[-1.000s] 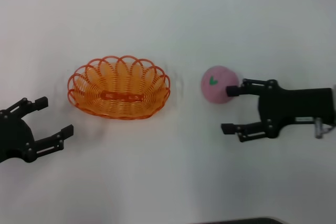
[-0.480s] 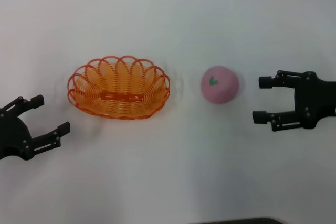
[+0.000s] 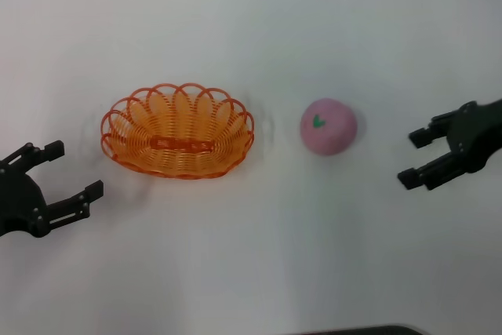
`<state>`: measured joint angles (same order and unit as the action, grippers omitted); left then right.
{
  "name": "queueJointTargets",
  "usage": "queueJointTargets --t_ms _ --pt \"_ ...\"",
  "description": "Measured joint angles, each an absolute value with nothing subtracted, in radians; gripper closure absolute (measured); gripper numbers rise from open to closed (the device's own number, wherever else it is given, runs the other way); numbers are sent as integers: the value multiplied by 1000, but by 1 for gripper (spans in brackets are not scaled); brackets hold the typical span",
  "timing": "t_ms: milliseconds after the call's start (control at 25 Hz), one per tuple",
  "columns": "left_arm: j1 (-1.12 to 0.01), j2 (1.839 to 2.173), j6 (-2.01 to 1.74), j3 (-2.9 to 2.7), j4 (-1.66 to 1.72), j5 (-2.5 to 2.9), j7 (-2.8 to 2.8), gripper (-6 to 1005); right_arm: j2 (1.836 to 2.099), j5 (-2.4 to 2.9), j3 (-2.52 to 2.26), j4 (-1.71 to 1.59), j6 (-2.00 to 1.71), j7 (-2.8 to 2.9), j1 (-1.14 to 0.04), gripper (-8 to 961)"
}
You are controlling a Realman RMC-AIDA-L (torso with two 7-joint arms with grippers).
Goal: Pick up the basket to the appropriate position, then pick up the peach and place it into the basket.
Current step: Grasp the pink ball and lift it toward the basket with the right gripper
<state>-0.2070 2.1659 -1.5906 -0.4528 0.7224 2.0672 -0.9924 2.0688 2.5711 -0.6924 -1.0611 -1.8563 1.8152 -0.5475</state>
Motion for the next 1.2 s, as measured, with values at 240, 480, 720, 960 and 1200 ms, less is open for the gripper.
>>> queueJointTargets --t_ms 240,480,720,960,1200 --pt "-205 2166 -1588 -452 722 2068 -992 99 2085 2708 -805 -1151 -1847 1855 -634 3" --pt "-205 2167 -1587 -456 722 2068 -992 100 2093 2716 -921 -1185 -1786 1858 -683 3" --pt "-204 2168 -1588 -453 722 2068 -992 99 2101 2714 -1009 -1181 -1726 1869 -719 3" --pt "-207 2167 -1588 -456 723 2068 -992 99 2107 2667 -1075 -1172 -1679 1874 -735 4" --pt "-208 2165 -1598 -458 731 2068 -996 99 2108 2640 -1161 -1157 -1623 1914 -736 5"
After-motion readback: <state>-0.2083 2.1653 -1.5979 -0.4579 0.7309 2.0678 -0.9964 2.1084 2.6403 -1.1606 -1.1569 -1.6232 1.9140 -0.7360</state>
